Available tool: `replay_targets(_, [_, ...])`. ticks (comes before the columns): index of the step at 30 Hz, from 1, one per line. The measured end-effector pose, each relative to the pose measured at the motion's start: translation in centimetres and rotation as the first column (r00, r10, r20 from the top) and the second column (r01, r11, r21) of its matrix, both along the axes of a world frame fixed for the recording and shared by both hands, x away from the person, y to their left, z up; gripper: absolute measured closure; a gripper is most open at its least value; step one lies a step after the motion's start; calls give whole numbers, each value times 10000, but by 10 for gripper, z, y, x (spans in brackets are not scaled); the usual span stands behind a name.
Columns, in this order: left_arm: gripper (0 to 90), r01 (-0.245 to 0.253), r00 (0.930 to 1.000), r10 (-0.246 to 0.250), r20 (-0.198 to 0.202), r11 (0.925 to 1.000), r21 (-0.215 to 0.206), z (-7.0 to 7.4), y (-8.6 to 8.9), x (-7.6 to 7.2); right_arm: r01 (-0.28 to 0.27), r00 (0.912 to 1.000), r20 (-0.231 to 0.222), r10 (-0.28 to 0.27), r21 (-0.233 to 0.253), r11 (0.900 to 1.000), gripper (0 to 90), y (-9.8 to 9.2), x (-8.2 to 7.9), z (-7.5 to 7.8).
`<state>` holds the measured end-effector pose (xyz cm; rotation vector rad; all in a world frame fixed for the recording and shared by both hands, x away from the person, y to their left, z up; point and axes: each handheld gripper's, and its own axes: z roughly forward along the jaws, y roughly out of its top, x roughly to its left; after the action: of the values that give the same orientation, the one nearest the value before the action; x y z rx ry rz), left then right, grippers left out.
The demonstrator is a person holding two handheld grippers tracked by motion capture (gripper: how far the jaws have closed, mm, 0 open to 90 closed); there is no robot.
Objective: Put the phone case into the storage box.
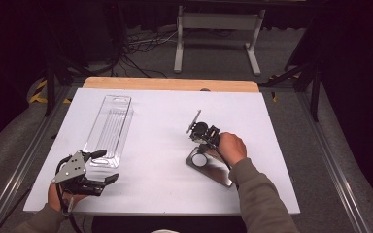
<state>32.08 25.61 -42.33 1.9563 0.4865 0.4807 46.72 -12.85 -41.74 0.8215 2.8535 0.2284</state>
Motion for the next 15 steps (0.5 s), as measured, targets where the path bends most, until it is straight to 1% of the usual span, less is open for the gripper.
replay_targets(6, [152,-23,10000,23,75,10000,17,0,0,0,-32,9999,110,31,75,10000,888,-2,-3,2])
replay_targets(7, [154,-33,10000,33,69,10000,4,0,0,0,-93,9994,338,87,175,9998,889,-3,-6,5])
replay_targets(8, [158,-55,10000,56,81,10000,-13,0,0,0,-96,9990,438,85,255,9996,889,-4,-7,6])
replay_targets(9, [161,-31,10000,31,-6,10000,-60,1,0,-1,-28,9981,612,2,414,9991,889,-6,-10,9])
replay_targets(11, [161,-54,10000,54,-21,10000,-47,0,0,0,-56,9959,908,-17,804,9968,889,-11,-15,15])
replay_targets(14, [157,-88,10000,87,-23,9999,-53,1,0,0,36,9885,1489,-247,1399,9902,889,-19,-23,25])
replay_targets(15, [155,-88,10000,87,-23,9999,-53,1,0,0,36,9885,1489,-247,1399,9902,889,-19,-23,25])
